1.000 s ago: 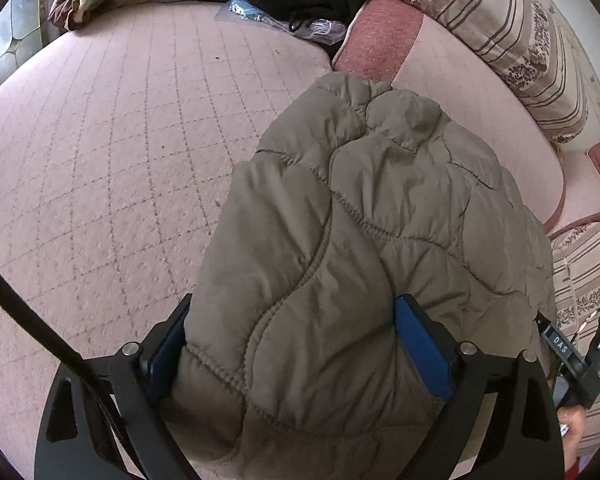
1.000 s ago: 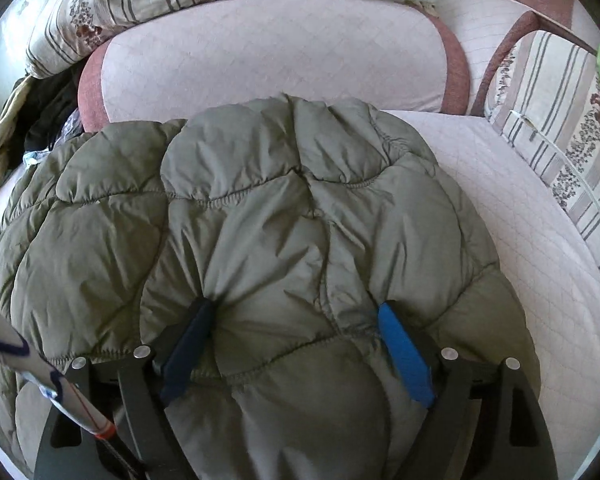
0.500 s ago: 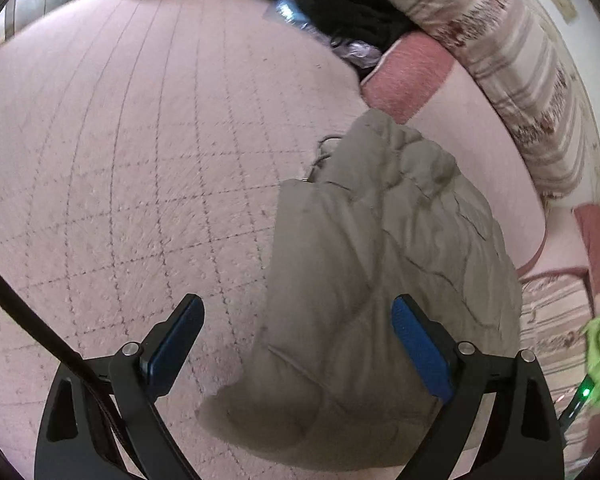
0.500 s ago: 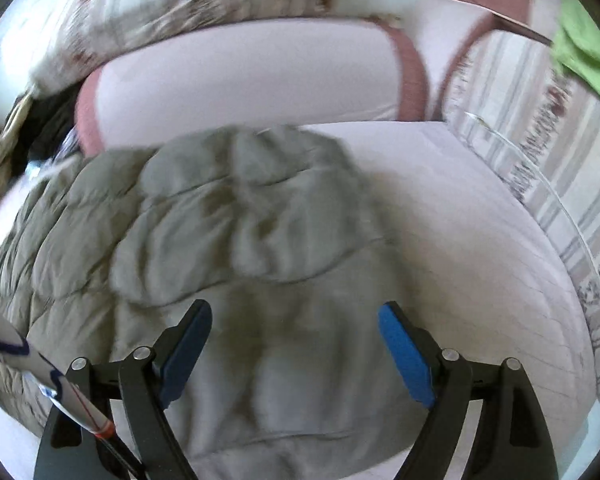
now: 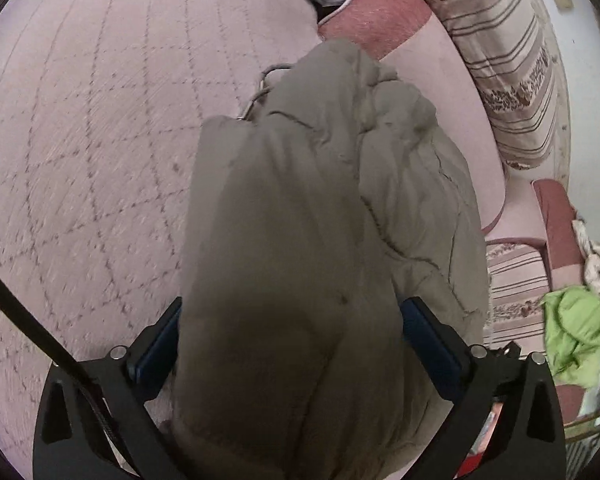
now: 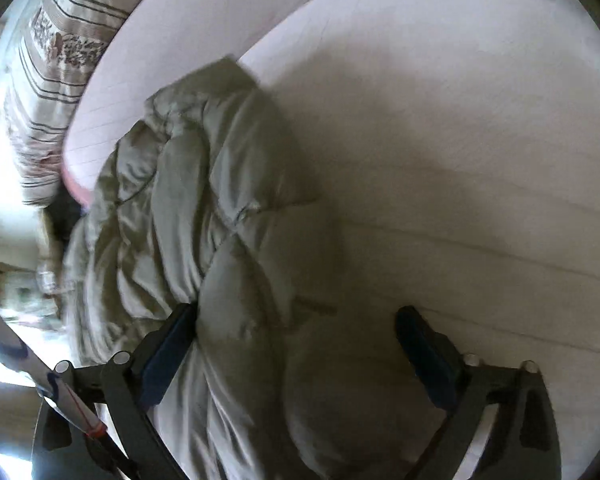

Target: Fold large clothes

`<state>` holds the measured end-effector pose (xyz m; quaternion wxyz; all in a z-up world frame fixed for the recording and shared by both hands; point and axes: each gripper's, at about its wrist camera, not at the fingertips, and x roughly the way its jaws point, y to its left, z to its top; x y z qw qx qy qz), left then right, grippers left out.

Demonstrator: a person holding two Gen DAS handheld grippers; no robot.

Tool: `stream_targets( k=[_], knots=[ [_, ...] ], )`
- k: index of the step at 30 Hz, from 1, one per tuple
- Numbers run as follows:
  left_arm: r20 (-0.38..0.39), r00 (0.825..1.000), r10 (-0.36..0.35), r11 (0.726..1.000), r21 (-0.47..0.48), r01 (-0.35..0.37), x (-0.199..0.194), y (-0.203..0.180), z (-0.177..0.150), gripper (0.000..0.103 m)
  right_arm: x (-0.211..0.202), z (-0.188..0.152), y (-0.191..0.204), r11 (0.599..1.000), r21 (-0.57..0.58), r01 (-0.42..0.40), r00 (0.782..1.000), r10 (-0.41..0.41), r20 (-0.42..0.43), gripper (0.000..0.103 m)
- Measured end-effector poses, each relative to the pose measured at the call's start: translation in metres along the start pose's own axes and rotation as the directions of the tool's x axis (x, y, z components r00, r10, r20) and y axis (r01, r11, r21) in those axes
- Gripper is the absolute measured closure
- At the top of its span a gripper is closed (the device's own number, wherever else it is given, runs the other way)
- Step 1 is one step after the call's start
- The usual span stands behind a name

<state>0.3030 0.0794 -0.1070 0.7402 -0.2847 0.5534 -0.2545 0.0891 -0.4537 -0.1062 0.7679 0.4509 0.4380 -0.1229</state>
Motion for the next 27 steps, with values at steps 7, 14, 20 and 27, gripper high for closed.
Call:
stream_targets(
  k=[7, 14, 20, 27],
  knots=[
    [0.040, 0.999, 0.022, 1.000, 0.011, -0.022, 0.002, -0.010, -0.004, 0.000, 0.019, -0.001, 0.022, 0.995, -0.058, -0.087, 0.996, 0.087, 0.006, 0.005],
    [0.135, 0.982, 0.133, 0.978, 0.142, -0.152, -0.019, -0.052, -0.020, 0.046, -0.002, -0.027, 0.034, 0.991, -0.040, -0.128, 0.989, 0.131, 0.069, 0.049],
    [0.179, 0.962, 0.205, 0.955, 0.179, -0.237, -0.027, -0.065, -0.034, 0.050, -0.023, -0.056, 0.031, 0.990, -0.042, -0.137, 0.978, 0.142, 0.152, 0.057],
    [0.219, 0.934, 0.281, 0.926, 0.194, -0.324, -0.039, -0.072, -0.051, 0.052, -0.033, -0.061, 0.043, 0.991, -0.084, -0.107, 0.977, 0.120, 0.175, 0.060]
  ],
)
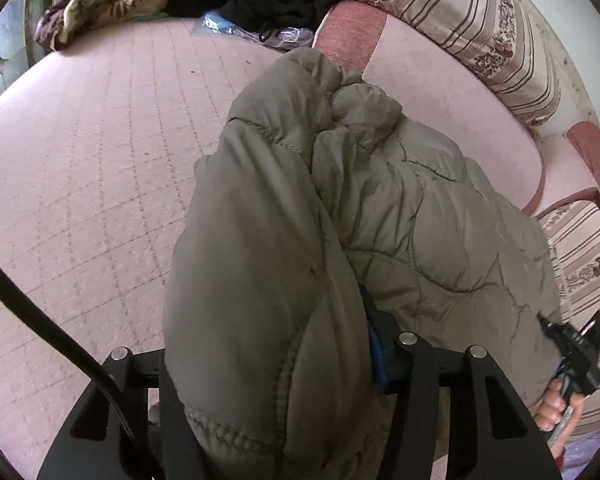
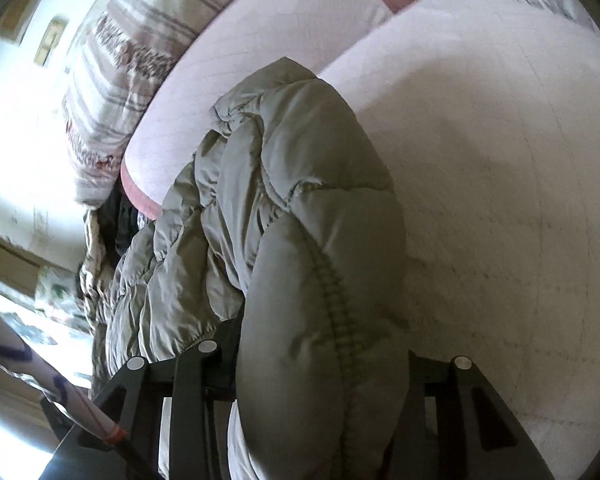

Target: Fold large clothes

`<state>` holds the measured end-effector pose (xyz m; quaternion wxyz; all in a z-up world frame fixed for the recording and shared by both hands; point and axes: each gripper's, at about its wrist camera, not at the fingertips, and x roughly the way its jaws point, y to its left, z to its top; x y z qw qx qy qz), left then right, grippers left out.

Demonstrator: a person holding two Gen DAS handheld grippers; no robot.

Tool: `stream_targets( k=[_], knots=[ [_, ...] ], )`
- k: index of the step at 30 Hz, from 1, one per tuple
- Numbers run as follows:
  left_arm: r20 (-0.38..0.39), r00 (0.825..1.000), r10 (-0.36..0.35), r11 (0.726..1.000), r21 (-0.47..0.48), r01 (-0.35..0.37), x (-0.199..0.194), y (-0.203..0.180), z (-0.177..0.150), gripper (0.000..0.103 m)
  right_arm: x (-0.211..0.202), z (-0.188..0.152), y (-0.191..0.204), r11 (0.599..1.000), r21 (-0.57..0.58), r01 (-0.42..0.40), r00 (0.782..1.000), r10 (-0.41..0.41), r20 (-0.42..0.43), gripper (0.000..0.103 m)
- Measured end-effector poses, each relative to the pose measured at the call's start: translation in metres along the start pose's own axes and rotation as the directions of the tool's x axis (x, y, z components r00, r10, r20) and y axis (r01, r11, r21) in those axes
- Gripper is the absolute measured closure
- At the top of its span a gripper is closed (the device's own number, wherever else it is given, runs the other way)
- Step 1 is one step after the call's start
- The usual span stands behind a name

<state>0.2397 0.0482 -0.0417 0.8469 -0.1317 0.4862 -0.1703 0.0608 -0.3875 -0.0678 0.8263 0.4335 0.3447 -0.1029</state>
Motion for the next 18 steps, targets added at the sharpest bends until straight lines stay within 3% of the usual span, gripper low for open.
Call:
stream_targets(
  k=[12, 18],
  knots=[
    [0.074, 0.994, 0.083, 0.995, 0.055, -0.087, -0.025, -0.013, -0.014, 0.057, -0.027, 0.000, 0.040, 0.994, -0.085, -0.073, 0.996, 0.076, 0.041, 0.064],
    [0.111, 0.988, 0.105, 0.990, 0.085, -0.115, -0.038, -0.020, -0.019, 0.058, -0.036, -0.009, 0.046, 0.991, -0.116, -0.063, 0.997, 0.068, 0.041, 0.065]
  ],
)
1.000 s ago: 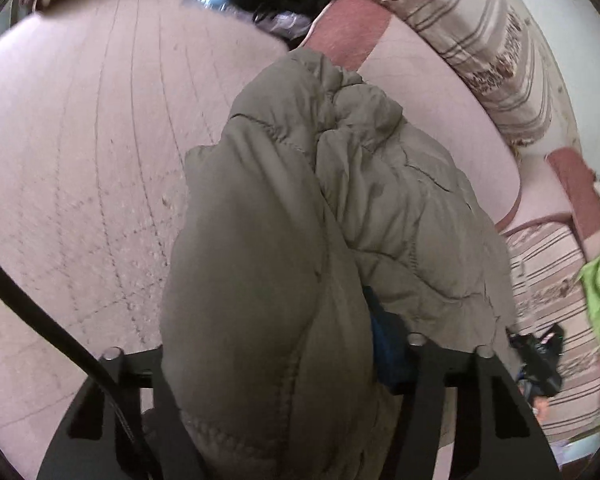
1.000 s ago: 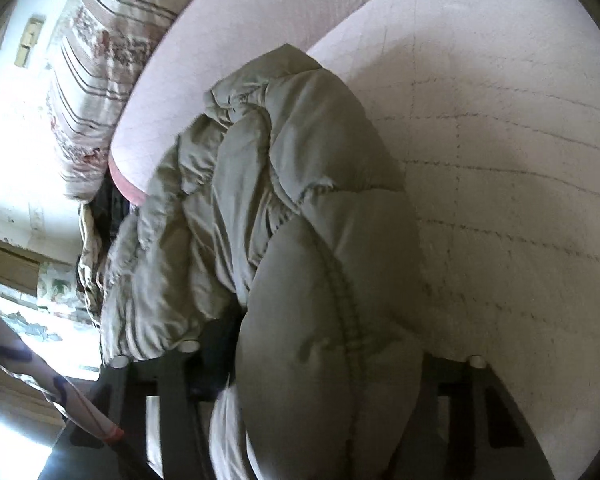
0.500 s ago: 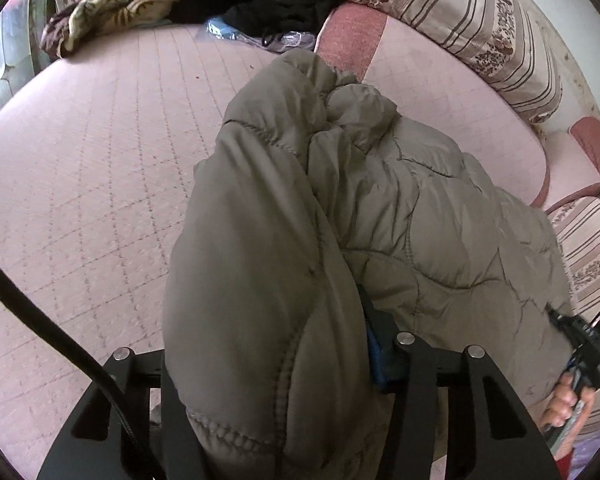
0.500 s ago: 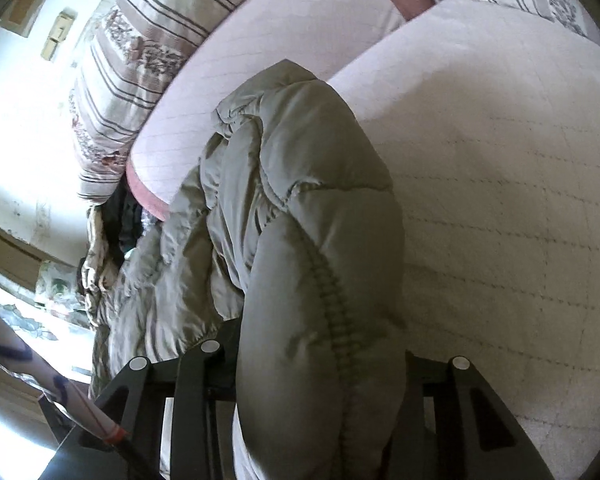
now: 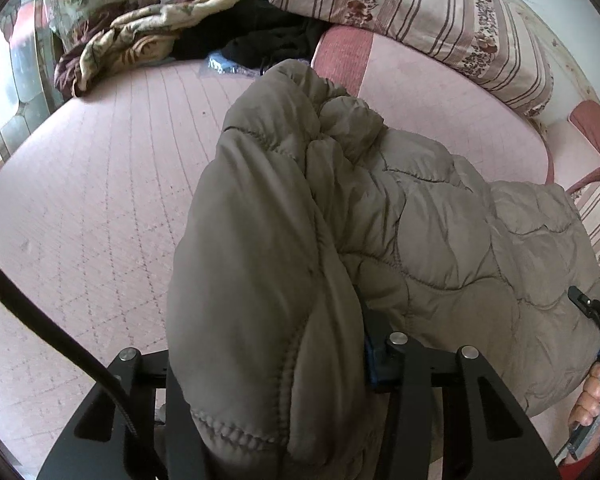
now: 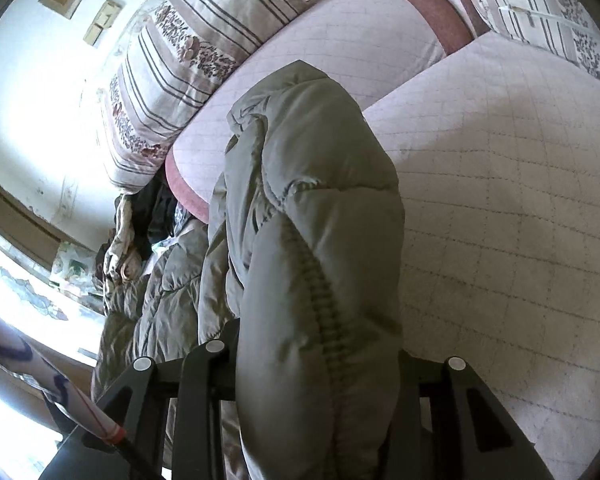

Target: Fold large clothes

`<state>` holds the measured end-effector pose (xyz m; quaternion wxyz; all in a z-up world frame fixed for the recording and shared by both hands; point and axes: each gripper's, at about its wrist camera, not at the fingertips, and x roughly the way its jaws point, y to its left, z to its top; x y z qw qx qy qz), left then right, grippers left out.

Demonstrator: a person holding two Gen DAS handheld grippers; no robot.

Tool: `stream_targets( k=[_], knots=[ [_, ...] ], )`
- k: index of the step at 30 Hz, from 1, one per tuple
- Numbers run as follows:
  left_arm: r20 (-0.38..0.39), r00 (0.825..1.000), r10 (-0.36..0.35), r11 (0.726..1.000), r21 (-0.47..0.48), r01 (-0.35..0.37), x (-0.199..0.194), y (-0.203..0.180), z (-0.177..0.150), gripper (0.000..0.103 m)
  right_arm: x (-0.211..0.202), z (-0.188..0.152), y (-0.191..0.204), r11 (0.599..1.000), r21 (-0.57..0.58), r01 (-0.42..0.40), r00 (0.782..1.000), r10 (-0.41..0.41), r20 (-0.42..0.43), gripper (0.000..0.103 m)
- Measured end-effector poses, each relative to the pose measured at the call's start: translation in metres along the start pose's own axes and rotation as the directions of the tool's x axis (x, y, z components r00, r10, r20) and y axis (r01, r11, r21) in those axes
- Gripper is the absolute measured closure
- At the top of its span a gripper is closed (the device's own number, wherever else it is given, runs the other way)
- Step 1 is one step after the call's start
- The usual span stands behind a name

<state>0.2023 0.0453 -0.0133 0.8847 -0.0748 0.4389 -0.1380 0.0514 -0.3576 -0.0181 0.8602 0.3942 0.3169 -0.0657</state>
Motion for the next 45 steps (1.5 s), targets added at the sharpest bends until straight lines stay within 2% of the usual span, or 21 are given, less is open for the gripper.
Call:
stream_targets(
  k=[10, 18, 27, 45],
  knots=[
    [0.045, 0.997, 0.067, 0.996, 0.055, -0.070, -0.008, -0.012, -0.001, 0.058, 0.000, -0.001, 0.005, 1.000, -0.012, 0.014, 1.000, -0.014, -0.003, 0.065],
    [0.040, 0.997, 0.070, 0.996, 0.060, -0.072, -0.006, -0.011, -0.002, 0.058, 0.003, -0.001, 0.002, 0.999, -0.024, 0.039, 0.999, -0.039, -0.008, 0.065],
    [0.029, 0.998, 0.058, 0.997, 0.058, -0.059, -0.008, -0.008, -0.005, 0.059, 0.001, 0.000, -0.002, 1.000, 0.015, 0.001, 1.000, -0.001, -0.023, 0.065],
    [0.020, 0.998, 0.051, 0.997, 0.051, -0.052, -0.013, -0.005, -0.007, 0.059, -0.005, 0.001, -0.006, 1.000, 0.006, -0.029, 0.999, 0.029, -0.042, 0.065]
  ],
)
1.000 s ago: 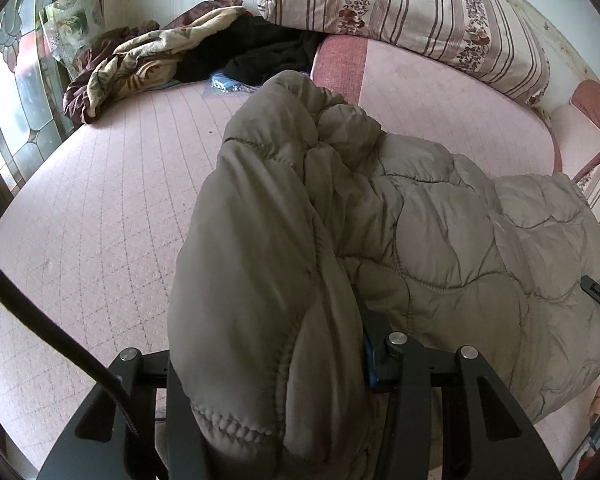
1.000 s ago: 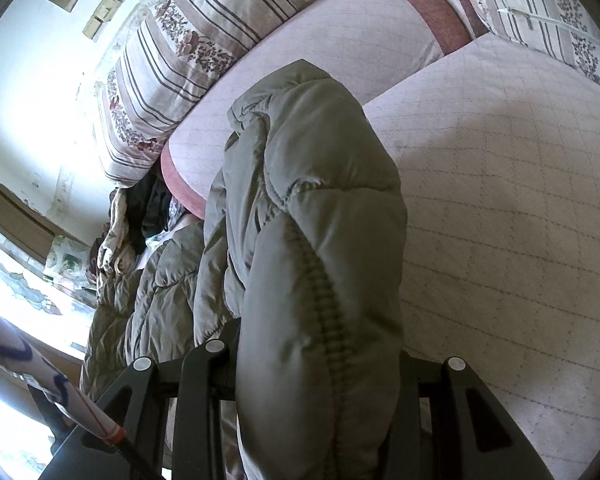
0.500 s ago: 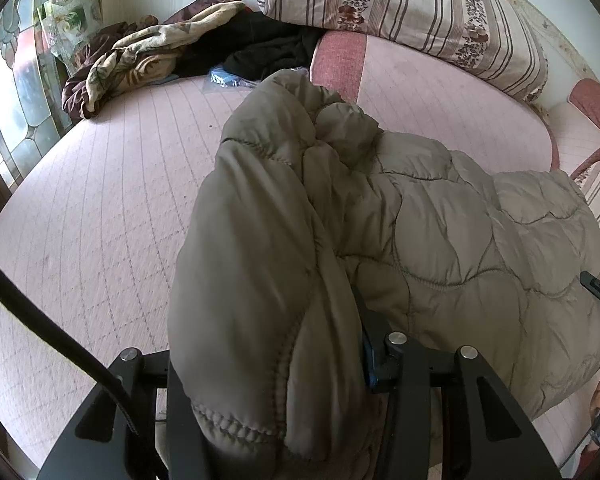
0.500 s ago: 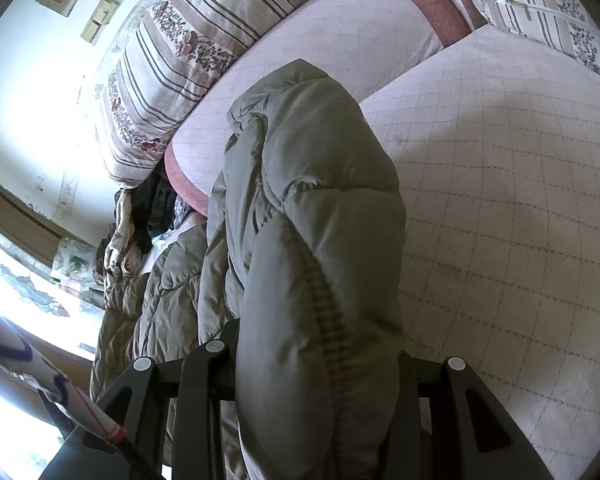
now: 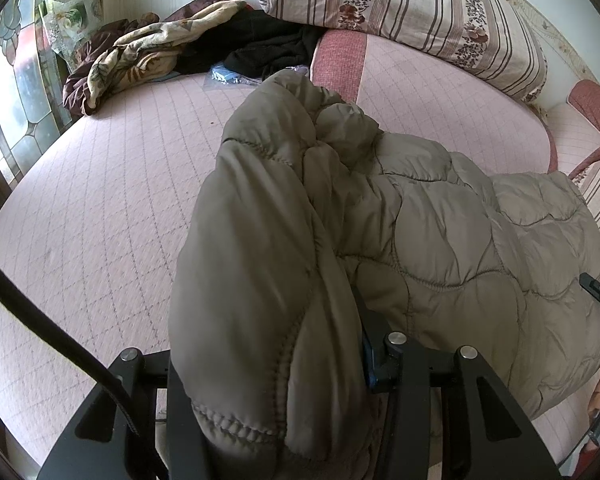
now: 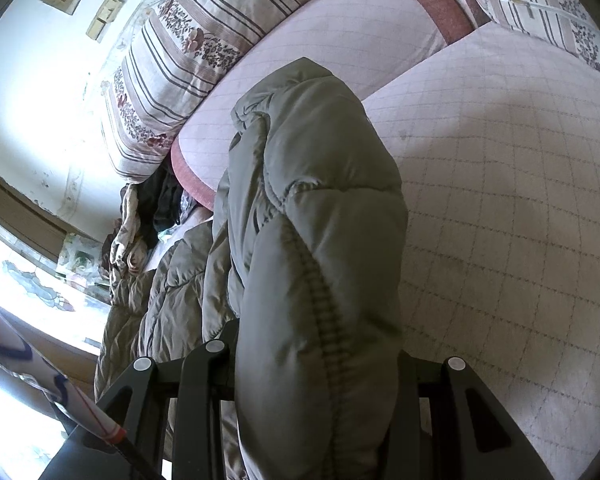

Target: Fold large clothes

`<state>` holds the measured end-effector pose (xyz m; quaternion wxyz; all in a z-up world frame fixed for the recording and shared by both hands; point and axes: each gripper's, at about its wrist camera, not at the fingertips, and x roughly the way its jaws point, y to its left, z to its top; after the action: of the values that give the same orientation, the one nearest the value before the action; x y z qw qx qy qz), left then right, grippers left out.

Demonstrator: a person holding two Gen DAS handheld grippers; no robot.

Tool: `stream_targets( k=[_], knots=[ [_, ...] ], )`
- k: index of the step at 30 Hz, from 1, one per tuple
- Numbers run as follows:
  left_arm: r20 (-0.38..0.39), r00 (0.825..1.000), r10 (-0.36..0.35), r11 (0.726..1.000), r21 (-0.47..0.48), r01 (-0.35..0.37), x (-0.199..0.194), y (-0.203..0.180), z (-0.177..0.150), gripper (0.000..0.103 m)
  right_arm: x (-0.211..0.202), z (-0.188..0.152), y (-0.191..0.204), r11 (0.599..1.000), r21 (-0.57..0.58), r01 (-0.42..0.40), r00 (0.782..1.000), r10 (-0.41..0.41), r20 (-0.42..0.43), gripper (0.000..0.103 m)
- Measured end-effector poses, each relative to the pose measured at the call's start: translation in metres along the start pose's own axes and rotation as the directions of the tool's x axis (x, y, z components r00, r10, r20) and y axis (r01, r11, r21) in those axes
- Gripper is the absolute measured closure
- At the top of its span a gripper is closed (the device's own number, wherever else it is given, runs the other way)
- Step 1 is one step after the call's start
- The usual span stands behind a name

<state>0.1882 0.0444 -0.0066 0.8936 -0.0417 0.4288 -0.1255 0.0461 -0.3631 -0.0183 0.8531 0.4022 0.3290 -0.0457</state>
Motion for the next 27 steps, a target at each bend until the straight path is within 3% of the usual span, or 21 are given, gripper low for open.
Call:
stream_targets(
  k=[27],
  knots=[
    [0.002, 1.000, 0.012, 1.000, 0.006, -0.012, -0.007, 0.002, -0.014, 0.059, -0.001, 0.002, -0.003, 1.000, -0.021, -0.001, 1.000, 0.001, -0.018, 0.065]
  ],
)
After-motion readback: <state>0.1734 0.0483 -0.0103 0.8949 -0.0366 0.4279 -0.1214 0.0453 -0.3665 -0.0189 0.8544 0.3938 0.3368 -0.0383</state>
